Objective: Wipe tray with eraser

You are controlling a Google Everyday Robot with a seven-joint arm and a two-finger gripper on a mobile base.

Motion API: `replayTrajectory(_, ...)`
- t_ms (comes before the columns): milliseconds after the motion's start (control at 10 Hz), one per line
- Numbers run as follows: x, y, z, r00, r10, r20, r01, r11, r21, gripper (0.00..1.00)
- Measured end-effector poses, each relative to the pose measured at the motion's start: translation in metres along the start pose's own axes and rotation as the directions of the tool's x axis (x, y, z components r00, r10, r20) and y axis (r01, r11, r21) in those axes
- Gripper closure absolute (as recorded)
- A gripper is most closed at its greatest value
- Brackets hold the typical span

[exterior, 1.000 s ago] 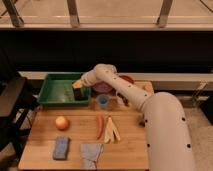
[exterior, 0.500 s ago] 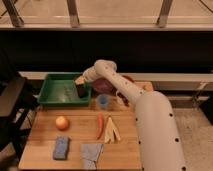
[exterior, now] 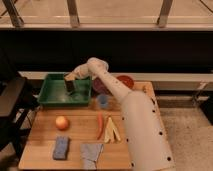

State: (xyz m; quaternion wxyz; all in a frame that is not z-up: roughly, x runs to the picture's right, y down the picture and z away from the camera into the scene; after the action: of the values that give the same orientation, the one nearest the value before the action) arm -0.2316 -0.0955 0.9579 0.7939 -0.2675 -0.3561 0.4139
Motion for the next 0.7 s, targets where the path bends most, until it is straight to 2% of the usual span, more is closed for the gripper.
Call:
replayTrajectory(200,0.001,0.033,0.008,1.000,0.005,0.003,-0.004,0.998,-0.066,1.00)
replayTrajectory(300,0.005,0.044,0.004,1.000,0.016,-0.008,-0.017,0.997,-0.077,1.00)
replayTrajectory(500,0.014,0.048,-0.008,0.999,0.040,-0.030,-0.042,0.996,-0.077,1.00)
replayTrajectory(700,0.027,0.037,-0.035,0.996,0.060,-0.063,-0.064,0.996,-0.055,1.00)
